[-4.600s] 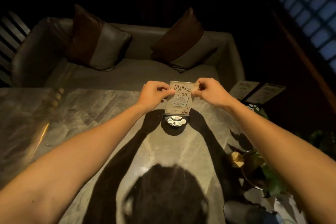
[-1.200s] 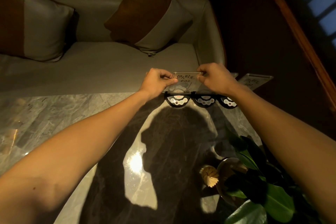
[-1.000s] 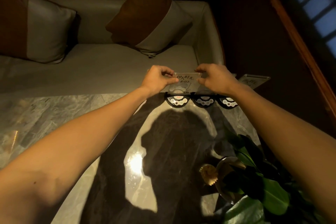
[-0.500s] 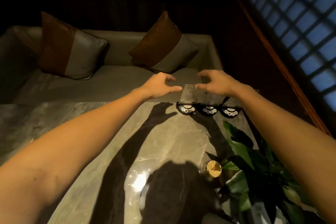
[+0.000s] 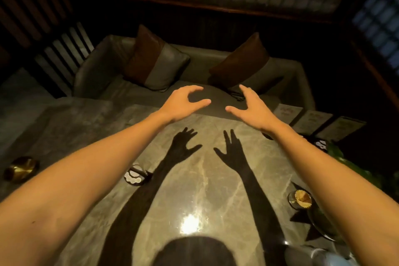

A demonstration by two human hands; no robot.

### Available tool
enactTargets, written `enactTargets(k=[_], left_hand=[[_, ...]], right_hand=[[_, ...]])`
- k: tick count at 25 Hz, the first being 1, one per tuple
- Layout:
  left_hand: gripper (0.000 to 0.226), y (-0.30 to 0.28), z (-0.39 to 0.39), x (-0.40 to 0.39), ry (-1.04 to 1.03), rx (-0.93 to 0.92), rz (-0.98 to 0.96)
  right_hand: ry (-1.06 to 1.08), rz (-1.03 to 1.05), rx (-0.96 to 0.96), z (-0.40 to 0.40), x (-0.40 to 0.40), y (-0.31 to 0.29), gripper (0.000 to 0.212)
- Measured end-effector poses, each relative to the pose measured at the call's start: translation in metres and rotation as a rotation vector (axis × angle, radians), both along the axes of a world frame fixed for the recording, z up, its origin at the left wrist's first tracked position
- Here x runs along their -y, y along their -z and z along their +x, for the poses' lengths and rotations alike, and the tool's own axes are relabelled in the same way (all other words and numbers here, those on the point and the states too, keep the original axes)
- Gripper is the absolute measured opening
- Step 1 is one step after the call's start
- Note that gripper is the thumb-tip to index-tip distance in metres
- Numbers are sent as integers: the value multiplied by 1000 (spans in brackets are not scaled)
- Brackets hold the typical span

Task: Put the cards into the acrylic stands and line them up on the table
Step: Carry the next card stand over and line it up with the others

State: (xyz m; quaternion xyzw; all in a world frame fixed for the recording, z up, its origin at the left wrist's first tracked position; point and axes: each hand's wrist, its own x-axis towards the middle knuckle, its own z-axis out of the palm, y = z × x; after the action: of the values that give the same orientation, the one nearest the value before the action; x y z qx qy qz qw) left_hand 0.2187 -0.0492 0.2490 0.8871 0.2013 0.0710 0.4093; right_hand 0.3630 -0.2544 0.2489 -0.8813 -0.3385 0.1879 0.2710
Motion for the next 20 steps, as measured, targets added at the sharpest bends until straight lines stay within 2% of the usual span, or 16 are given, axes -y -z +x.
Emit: enactTargets(k=[6,12,17,20], left_hand=[[86,28,-123,-72,-228,33,-94],[104,79,-201,-104,-373,20,-219],[106,134,-237,-122,-360,-16,-349],[90,158,-244,-126,-308,-39,-434]], right_hand=[[-61,96,-81,-105,-86,32,104],[-89,126,-171,-185,-134,77,109],[-150,67,-270,-234,-155,122,111],[-191,49,-321,-253,-157,144,100]])
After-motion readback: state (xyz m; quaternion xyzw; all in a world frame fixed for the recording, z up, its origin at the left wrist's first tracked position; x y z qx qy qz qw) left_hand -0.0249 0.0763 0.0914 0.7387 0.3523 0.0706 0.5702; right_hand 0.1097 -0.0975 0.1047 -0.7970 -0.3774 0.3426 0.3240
